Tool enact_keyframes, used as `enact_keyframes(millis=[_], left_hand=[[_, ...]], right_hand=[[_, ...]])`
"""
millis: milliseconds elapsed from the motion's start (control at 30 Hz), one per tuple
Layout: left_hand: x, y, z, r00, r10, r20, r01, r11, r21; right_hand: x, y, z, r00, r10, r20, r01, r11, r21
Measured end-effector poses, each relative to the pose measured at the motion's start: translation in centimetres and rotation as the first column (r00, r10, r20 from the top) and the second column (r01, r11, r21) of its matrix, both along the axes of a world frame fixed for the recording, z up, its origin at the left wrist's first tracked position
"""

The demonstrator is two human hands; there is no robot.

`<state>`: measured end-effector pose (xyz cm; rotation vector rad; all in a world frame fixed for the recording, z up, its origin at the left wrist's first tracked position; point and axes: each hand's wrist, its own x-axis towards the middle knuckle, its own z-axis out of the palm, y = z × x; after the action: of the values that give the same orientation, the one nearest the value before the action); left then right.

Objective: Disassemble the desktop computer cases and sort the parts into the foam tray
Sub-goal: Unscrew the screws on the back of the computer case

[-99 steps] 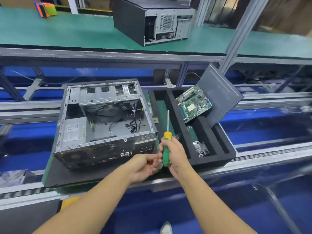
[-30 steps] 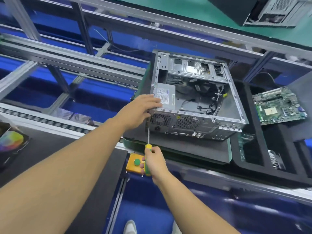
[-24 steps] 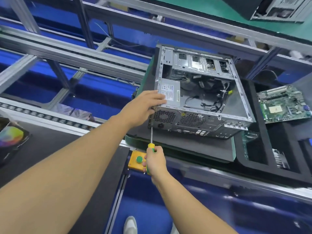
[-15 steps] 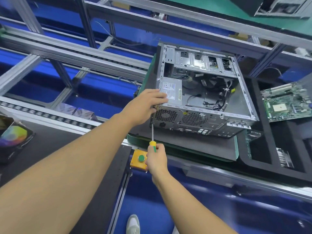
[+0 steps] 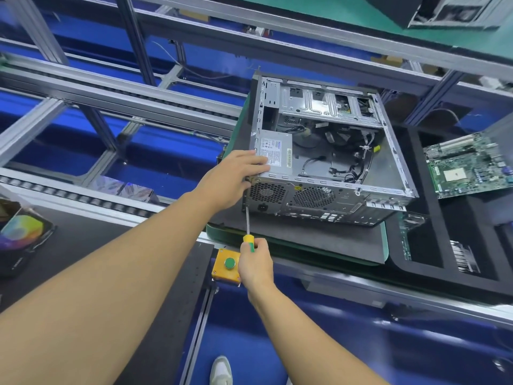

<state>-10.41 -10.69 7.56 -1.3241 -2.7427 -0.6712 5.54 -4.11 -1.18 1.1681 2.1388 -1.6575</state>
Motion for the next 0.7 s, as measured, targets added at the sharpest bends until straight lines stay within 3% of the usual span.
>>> enact_keyframes(millis=[500,567,700], left_hand=[[0.37,-0.03,0.05,0.998,0.038,0.049,-0.039,0.999,0.032],[0.38,-0.01,0.04,0.998,0.031,0.050,-0.033,0.999,0.033],[0.28,0.04,-0.04,0.999,0.020,0.043,-0.021,1.000,0.020]], right_hand=[[0.04,0.02,0.00,1.000,-0.020,0.010,0.019,1.000,0.009],[-0.05,0.17,0.22,0.999,-0.003,0.033,0.001,0.999,0.051],[-0.21,0.21,0.80,0.997,0.062,0.034,-0.069,0.956,0.284]])
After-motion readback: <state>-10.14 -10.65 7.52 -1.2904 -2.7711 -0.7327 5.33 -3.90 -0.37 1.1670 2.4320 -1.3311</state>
